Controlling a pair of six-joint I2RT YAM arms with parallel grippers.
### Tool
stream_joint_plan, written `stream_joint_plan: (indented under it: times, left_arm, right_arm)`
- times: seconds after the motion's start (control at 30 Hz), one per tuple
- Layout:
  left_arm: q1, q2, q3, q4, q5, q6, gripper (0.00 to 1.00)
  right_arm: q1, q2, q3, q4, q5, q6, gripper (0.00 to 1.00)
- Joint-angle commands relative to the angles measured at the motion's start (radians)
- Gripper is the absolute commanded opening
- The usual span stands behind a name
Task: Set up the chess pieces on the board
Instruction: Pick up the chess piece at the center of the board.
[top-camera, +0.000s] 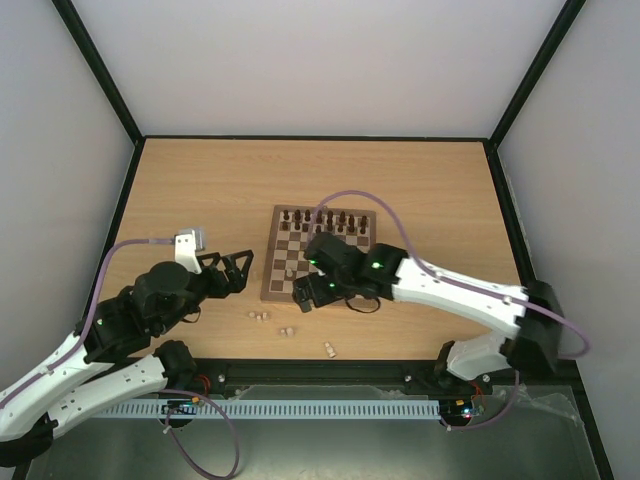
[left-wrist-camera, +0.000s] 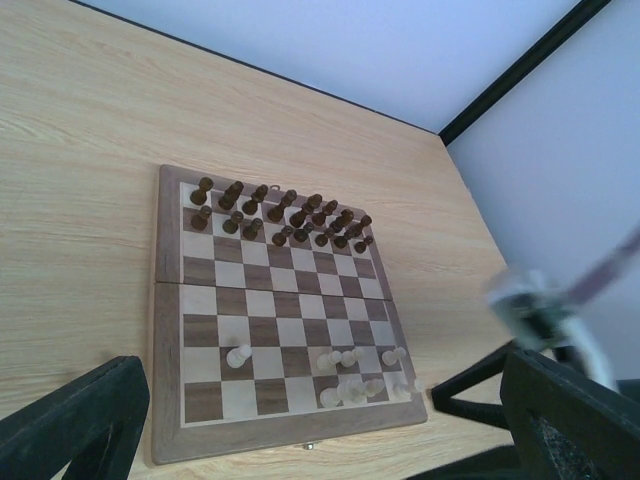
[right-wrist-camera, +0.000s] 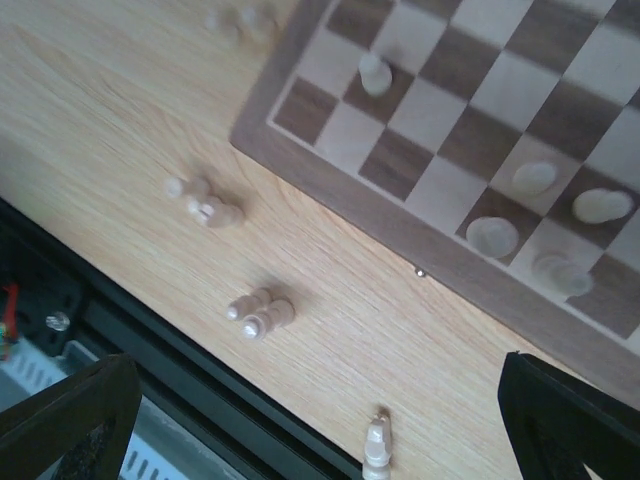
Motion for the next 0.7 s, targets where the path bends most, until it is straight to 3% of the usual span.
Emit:
stream_joint_plan:
  times: [0.0,0.1,0.27,0.43,0.67]
  left_arm:
    - [0.005,-0.012,0.022,0.023,0.013,0.022,0.99]
    - [0.006,-0.02,0.026,0.017,0.018,0.025,0.99]
    - [0.006,-0.039,0.038,0.001,0.022,0.031,0.99]
    - [0.005,-0.028,0.057,-0.007,0.038,0.044,0.99]
    - [0.006,-0.03,0.037,0.011,0.06,0.057,0.99]
  right_arm:
    - [0.017,0.157,0.116,-0.183,-0.088,0.04,0.98]
    - [0.041,0.237,0.164,-0.229,-0.083,0.036,0.99]
    - [0.106,0.381,0.278,-0.376,0.098,0.078,1.0]
    - [0.164,0.439,0.279,-0.36,0.131,0.16,0.71]
    - [0.186,0.443,0.211,-0.262,0.129,0.277,0.64]
